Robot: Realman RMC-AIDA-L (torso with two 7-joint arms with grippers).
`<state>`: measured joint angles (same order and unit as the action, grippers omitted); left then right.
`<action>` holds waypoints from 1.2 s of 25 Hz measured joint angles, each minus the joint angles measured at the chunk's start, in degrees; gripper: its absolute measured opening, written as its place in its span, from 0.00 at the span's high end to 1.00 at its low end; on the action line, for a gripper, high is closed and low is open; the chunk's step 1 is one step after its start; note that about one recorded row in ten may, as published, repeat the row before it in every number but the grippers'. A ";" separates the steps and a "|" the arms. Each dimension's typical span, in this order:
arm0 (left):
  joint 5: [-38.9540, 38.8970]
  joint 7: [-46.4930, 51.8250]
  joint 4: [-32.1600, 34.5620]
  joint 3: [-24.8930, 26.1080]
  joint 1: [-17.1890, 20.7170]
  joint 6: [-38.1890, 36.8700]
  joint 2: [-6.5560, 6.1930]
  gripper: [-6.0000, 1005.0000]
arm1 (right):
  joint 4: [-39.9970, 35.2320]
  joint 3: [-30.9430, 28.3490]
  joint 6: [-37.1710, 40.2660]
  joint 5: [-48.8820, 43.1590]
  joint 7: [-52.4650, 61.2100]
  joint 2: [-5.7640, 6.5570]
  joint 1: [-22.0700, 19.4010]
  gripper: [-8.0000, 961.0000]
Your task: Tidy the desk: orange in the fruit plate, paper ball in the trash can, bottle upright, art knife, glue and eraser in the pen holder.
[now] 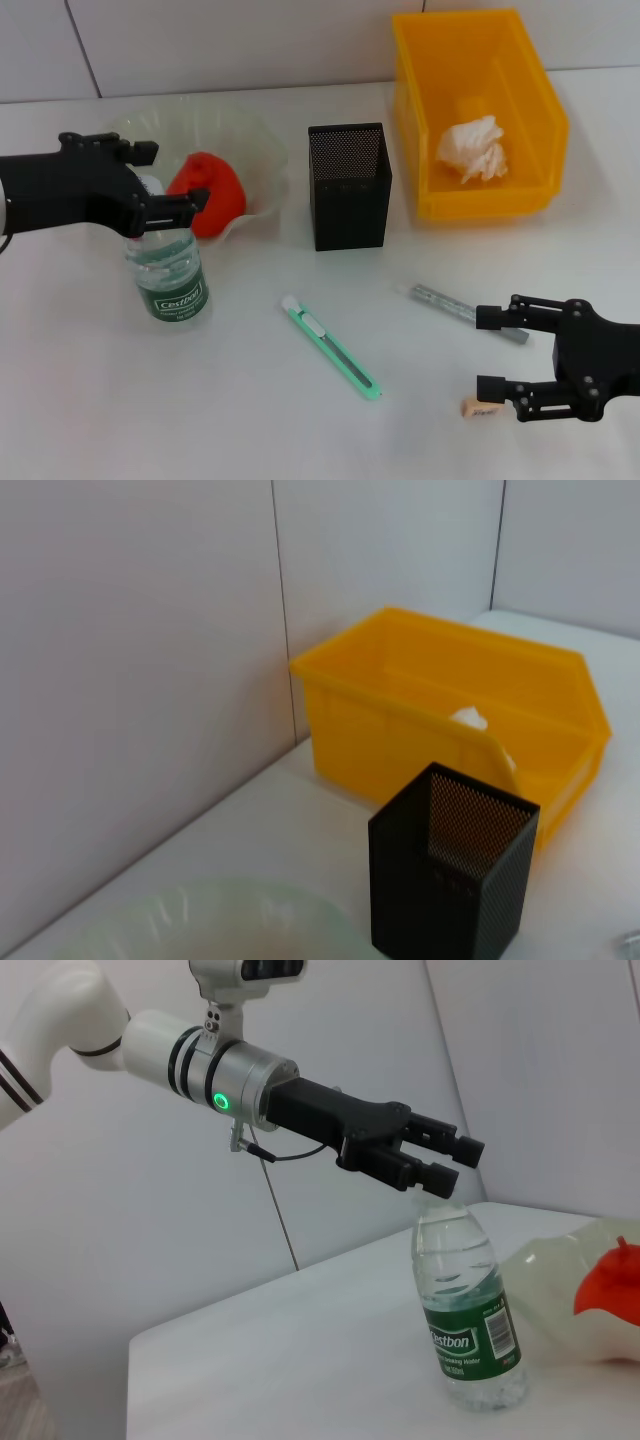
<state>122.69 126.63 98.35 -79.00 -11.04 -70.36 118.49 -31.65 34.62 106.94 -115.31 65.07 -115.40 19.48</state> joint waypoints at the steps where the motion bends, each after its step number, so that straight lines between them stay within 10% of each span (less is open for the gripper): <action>1: 0.00 0.00 0.00 0.00 0.00 0.00 0.00 0.26 | 0.00 -0.02 0.01 0.00 0.00 0.00 -0.05 0.13; 10: -18.87 -17.03 3.14 1.44 6.25 -3.88 -0.04 0.21 | 0.01 -2.40 0.12 0.57 0.37 0.08 0.06 0.13; 20: -40.65 -42.91 -12.01 0.17 12.91 -12.58 0.15 0.21 | -1.34 -11.08 6.00 0.62 1.43 0.64 -0.16 0.13; 24: -46.74 -63.00 -33.88 -0.41 11.85 -19.30 0.14 0.21 | -3.11 -11.39 6.36 0.69 3.85 0.70 0.23 0.13; 28: -46.74 -63.00 -33.88 -0.41 11.85 -19.30 0.14 0.22 | -6.03 -11.53 6.75 0.80 8.29 0.52 0.89 0.13; 30: -47.04 -74.90 -56.06 1.20 6.49 -19.38 -0.07 0.22 | -9.01 -11.53 6.78 1.11 13.43 0.35 1.27 0.13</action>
<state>75.65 51.73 42.29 -77.80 -4.55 -89.74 118.42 -40.66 23.09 113.72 -114.20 78.50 -115.05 20.74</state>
